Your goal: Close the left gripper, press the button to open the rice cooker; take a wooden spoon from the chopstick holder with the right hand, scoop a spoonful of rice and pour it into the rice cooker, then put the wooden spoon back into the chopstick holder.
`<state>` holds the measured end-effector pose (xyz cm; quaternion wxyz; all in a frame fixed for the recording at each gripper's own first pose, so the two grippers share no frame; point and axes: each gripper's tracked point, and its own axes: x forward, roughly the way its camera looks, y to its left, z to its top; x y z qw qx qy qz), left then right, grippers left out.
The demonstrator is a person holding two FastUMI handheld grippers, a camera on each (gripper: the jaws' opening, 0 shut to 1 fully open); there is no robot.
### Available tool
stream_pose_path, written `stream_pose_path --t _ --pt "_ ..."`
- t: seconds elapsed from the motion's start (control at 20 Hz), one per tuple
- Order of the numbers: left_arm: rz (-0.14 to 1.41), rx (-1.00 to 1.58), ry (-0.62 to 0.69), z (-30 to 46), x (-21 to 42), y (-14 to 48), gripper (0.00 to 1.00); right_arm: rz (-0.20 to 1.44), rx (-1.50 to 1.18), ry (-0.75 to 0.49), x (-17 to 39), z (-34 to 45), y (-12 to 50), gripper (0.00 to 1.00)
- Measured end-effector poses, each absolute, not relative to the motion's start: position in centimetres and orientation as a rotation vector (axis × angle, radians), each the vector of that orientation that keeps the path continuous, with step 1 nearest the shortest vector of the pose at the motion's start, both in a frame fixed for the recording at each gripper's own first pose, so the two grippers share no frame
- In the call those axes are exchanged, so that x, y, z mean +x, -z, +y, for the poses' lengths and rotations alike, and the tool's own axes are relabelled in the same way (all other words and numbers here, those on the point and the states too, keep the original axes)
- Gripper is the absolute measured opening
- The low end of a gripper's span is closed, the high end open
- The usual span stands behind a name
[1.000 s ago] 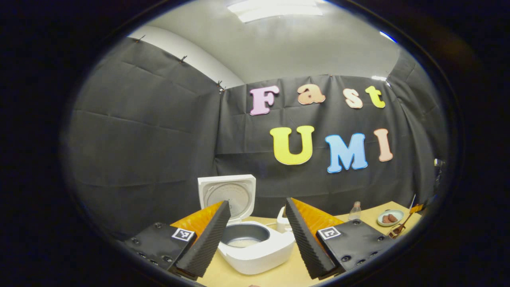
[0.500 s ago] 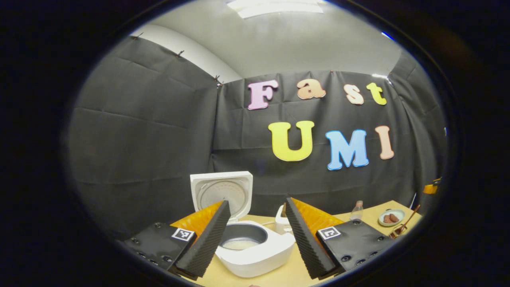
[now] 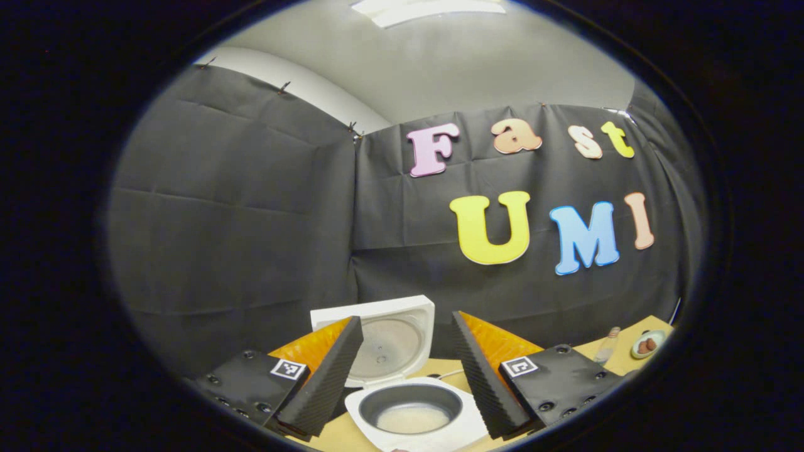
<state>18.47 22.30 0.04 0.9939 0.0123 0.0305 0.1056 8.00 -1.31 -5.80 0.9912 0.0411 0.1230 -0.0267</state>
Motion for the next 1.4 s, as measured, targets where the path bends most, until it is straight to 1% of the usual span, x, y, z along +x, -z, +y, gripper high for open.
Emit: stream_pose_path --t 0.05,0.1,0.15,0.3,0.35,0.4,0.55,0.75,0.85,0.95,1.1,1.15,1.25,1.3,1.35,1.4 --pt "0.062 0.042 -0.221 23.1 19.8 -0.3 0.95 0.243 0.075 0.068 7.8 -1.3 5.6 0.98" --pt "0.063 0.051 -0.231 23.9 21.1 -0.3 0.99 0.239 0.071 0.080 7.5 -1.1 5.5 0.98" --pt "0.066 0.049 -0.234 24.5 22.5 -0.4 0.97 0.237 0.070 0.086 7.3 -0.8 5.4 0.98" --pt "0.084 0.043 -0.263 26.8 26.4 0.4 0.98 0.230 0.062 0.104 6.5 0.0 5.3 0.98" --pt "0.088 0.055 -0.281 27.9 27.8 0.5 0.94 0.231 0.057 0.112 6.1 0.3 5.4 0.98" --pt "0.087 0.062 -0.298 28.8 29.1 0.6 0.98 0.234 0.054 0.117 5.9 0.7 5.5 0.98" --pt "0.086 0.059 -0.325 30.9 33.1 1.0 0.98 0.235 0.037 0.112 5.1 2.2 5.7 0.98" --pt "0.130 0.044 -0.382 33.7 37.5 2.9 0.98 0.247 -0.013 0.110 4.2 3.2 6.2 0.97" --pt "0.161 0.053 -0.390 34.2 39.3 4.1 0.98 0.259 -0.025 0.107 3.9 3.3 6.6 0.97" --pt "0.206 0.065 -0.394 34.6 40.3 5.9 0.98 0.269 -0.028 0.107 3.8 3.2 6.9 0.97" --pt "0.279 0.019 -0.396 34.6 39.9 8.0 0.98 0.279 -0.027 0.102 3.6 2.8 7.1 0.97" --pt "0.271 -0.007 -0.403 34.7 39.7 8.1 0.92 0.279 -0.029 0.099 3.5 2.6 7.0 0.97" --pt "0.279 -0.071 -0.407 34.8 40.1 8.5 0.91 0.277 -0.041 0.094 3.5 2.1 6.8 0.97" --pt "0.282 -0.087 -0.408 34.8 40.2 8.4 0.99 0.276 -0.047 0.091 3.5 1.8 6.7 0.97" --pt "0.285 -0.093 -0.405 34.5 40.2 8.4 0.91 0.274 -0.052 0.087 3.6 1.5 6.5 0.97" --pt "0.293 -0.093 -0.403 34.3 40.0 8.5 0.95 0.270 -0.056 0.084 3.5 1.1 6.3 0.97"
